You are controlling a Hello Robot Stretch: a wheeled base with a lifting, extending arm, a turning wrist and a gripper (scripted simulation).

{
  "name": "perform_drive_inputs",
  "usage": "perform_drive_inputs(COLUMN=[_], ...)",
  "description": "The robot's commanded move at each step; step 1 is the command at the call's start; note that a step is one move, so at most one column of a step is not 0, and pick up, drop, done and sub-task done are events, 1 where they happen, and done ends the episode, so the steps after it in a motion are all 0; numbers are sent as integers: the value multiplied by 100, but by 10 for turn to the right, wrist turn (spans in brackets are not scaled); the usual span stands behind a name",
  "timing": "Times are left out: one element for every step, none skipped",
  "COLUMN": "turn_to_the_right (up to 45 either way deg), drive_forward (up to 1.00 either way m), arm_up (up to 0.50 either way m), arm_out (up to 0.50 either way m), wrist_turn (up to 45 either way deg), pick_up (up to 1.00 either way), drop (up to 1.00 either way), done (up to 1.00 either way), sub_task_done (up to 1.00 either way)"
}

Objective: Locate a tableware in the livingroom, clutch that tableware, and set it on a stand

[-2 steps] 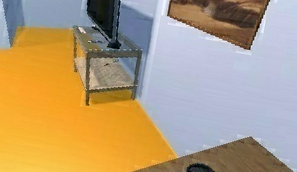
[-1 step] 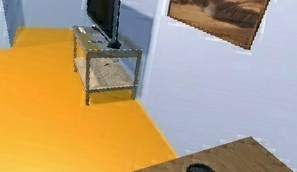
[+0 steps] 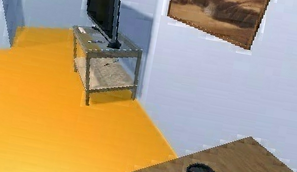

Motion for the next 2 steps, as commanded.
perform_drive_inputs(turn_to_the_right=[0, 0], drive_forward=[0, 0], arm_up=[0, 0], arm_out=[0, -42], wrist_turn=[-30, 0], pick_up=[0, 0], drop=[0, 0], done=[0, 0], sub_task_done=[0, 0])
